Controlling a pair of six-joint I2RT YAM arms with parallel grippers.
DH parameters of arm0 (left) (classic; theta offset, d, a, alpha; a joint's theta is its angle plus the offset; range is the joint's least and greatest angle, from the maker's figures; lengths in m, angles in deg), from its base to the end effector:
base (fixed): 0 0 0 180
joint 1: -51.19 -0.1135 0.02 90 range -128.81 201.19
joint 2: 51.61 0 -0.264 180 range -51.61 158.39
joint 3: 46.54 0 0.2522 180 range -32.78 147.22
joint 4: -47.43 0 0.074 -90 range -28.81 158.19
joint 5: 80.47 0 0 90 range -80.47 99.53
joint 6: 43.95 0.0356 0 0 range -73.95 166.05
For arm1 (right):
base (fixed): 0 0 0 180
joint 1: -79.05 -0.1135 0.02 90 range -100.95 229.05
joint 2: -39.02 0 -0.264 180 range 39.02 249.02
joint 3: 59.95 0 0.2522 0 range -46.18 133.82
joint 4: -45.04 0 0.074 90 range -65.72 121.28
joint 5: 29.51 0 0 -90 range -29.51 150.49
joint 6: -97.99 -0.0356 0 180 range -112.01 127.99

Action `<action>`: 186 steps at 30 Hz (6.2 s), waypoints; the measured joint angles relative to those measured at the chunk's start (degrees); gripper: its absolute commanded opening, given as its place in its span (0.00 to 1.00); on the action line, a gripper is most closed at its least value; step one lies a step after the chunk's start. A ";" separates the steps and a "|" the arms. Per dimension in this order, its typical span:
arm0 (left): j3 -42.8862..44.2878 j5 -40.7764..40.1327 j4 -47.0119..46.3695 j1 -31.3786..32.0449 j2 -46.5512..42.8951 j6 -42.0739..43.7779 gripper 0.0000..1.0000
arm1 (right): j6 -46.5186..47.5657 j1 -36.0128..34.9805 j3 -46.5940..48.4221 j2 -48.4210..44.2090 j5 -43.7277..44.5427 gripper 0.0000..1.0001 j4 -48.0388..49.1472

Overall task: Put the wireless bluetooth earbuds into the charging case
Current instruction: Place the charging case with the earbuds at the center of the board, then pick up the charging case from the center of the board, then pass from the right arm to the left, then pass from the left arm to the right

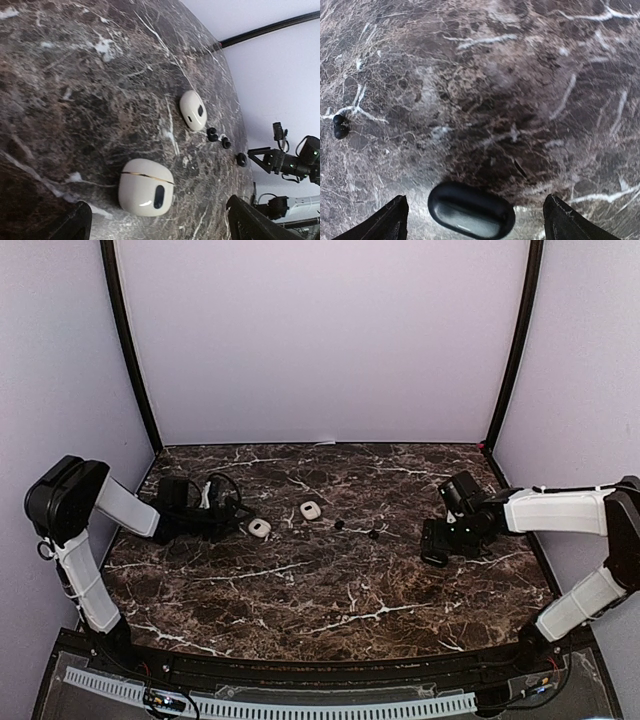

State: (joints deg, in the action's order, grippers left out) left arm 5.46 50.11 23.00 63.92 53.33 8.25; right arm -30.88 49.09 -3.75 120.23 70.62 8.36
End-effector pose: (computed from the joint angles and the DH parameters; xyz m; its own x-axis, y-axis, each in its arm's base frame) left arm 0.3156 -0.0951 0.1191 -0.8122 -0.2937 -0.5040 0.2875 0.5503 -0.7839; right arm 0.2283 0.1244 0.1718 -0.8570 0.2191 -0.4664 0.1522 0.9724 0.1771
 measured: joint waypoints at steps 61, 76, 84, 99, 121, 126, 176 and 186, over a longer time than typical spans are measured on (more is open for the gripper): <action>-25.09 -25.66 10.93 17.31 -55.01 -8.85 0.90 | 10.86 -37.33 -0.70 -2.38 8.26 0.52 27.78; -22.91 -29.03 8.57 33.53 -46.88 -9.92 0.87 | 33.57 -39.06 -6.45 1.16 2.71 0.45 53.83; -18.32 -23.85 3.08 35.71 -36.39 -8.87 0.78 | 42.23 -41.33 -10.51 7.93 5.88 0.44 63.73; -3.74 -17.18 7.02 40.83 -22.05 -7.39 0.55 | 53.24 -46.42 -10.95 12.85 9.40 0.47 69.64; 0.66 -12.92 13.99 42.14 -14.64 -6.78 0.37 | 55.98 -47.39 -9.51 15.45 12.68 0.47 69.16; 1.05 -12.72 14.01 42.58 -14.58 -6.16 0.26 | 55.87 -47.54 -9.38 15.65 12.68 0.60 69.07; -4.07 1.40 11.78 38.07 -26.88 16.22 0.22 | 33.16 -22.53 -1.92 9.55 -58.84 0.43 55.32; -2.56 0.07 12.46 38.95 -24.30 17.40 0.22 | 30.95 -22.62 0.33 12.55 -60.11 0.27 54.36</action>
State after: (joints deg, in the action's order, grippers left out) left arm 2.90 50.17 35.46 102.87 29.03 25.64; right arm 0.07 26.47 -3.42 132.77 10.51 62.72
